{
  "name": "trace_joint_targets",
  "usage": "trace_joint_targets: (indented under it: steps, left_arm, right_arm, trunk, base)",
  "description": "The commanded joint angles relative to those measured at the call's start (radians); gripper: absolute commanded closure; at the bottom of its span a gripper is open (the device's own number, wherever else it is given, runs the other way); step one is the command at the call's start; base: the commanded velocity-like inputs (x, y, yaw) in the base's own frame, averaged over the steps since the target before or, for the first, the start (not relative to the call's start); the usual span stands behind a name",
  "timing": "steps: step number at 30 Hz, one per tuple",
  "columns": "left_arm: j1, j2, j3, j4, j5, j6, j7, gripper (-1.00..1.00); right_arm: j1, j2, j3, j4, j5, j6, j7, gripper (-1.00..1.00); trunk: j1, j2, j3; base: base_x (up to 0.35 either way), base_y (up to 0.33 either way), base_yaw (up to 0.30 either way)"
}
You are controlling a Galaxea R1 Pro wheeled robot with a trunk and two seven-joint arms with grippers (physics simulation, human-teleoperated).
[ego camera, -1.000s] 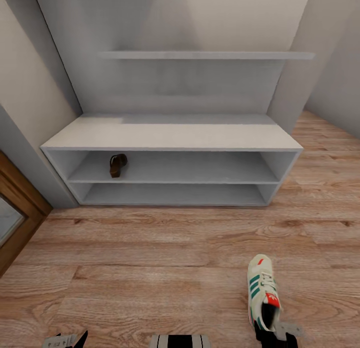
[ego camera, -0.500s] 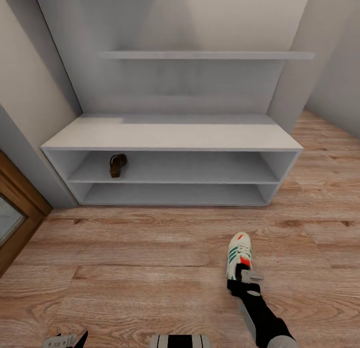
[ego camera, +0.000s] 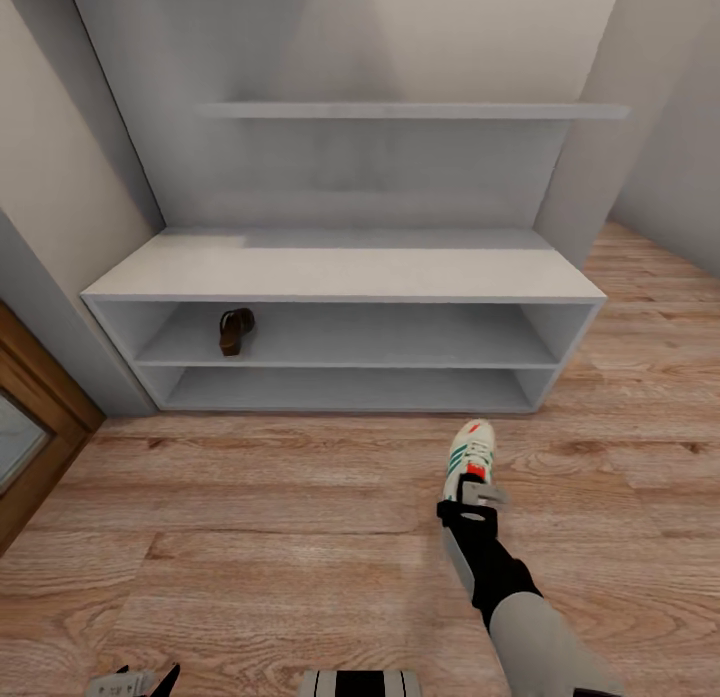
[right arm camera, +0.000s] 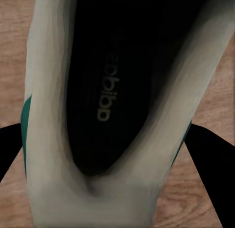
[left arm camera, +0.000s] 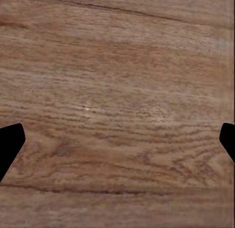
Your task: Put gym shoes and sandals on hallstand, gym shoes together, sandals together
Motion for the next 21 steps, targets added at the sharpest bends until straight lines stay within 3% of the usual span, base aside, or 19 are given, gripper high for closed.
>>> trace_joint_targets:
  steps: [1, 2, 12, 21]
  left_arm:
    - [-0.001, -0.001, 0.007, 0.001, 0.002, 0.001, -0.016, -1.00]
    - [-0.001, -0.003, 0.008, 0.001, -0.002, 0.001, -0.030, -1.00]
    - [0.001, -0.006, 0.005, 0.001, 0.000, -0.002, -0.024, -1.00]
    - [0.001, -0.007, -0.002, 0.002, -0.001, 0.000, -0.023, -1.00]
  right_arm:
    - [-0.002, 0.001, -0.002, -0.002, 0.010, 0.008, 0.002, 1.00]
    - [-0.005, 0.001, 0.014, -0.007, 0.010, 0.010, 0.002, 1.00]
    - [-0.004, 0.001, 0.009, -0.015, 0.009, 0.014, 0.006, 1.00]
    - [-0.007, 0.001, 0.063, -0.061, 0.008, 0.041, 0.005, 1.00]
  trunk:
    - [0.000, 0.000, -0.001]
    - [0.000, 0.000, -0.001]
    - [0.000, 0.000, -0.001]
    - [0.000, 0.000, -0.001]
  base:
    - [0.000, 0.000, 0.000]
    - [0.000, 0.000, 0.000]
    - [0.000, 0.000, 0.000]
    - [0.000, 0.000, 0.000]
